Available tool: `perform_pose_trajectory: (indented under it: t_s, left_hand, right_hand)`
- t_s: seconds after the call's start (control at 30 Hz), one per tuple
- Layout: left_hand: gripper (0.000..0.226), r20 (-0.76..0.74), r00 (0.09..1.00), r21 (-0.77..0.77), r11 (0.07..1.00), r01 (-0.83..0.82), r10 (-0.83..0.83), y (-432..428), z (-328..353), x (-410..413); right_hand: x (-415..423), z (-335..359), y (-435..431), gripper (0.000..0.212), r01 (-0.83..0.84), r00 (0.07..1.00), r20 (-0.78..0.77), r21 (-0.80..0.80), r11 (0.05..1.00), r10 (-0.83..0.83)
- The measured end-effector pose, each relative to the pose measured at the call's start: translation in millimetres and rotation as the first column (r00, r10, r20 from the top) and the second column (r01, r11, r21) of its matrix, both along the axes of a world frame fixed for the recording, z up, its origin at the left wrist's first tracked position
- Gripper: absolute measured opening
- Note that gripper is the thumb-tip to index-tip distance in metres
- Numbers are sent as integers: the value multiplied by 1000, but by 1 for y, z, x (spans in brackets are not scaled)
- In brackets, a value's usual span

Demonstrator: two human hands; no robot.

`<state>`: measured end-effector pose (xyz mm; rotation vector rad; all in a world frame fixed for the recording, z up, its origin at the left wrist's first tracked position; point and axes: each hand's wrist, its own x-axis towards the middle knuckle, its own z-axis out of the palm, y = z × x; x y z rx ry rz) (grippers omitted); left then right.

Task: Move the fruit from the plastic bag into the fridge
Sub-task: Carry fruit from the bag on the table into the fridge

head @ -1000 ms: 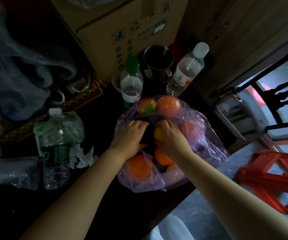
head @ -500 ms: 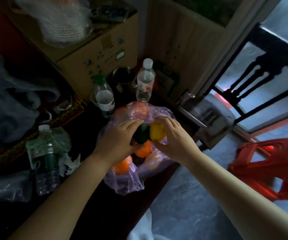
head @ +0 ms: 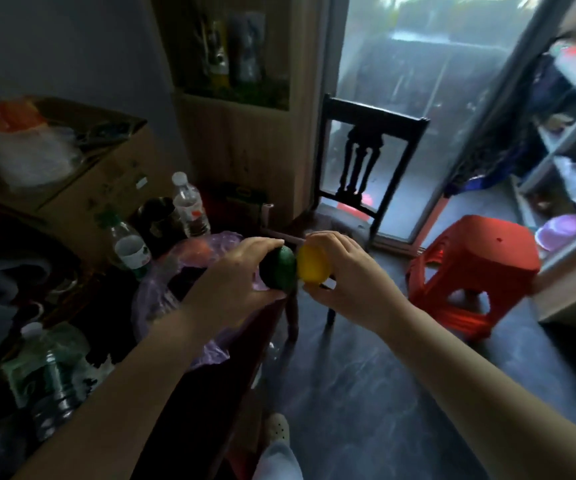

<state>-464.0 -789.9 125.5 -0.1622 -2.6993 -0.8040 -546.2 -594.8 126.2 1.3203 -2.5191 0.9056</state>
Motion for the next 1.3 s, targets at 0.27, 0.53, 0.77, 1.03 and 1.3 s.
perform_pose_trajectory:
  t_s: [0.27, 0.53, 0.77, 1.03, 1.3]
  left_hand:
    - [74, -62, 897, -2, 898, 439, -438, 115, 49, -29]
    - [71, -115, 647, -47, 655, 754, -753, 205, 103, -67]
    - [72, -155, 358, -119, 377, 918, -921, 281, 120, -79]
    - [76, -136, 117, -149, 137, 979, -984, 360, 121, -17]
    - [73, -106, -75, -163, -57, 985, -992, 444, 129, 94]
  right_hand:
    - [51, 55, 144, 58, 311, 946, -77, -42, 949, -314]
    - [98, 104, 229, 59, 620, 778, -54, -98, 778, -626]
    - [159, 123, 271, 68, 833, 552, -43, -18, 553, -833]
    - [260, 124, 304, 70, 959, 275, -82, 102, 266, -958]
    - [391, 133, 353, 66, 987, 122, -95, 118, 111, -988]
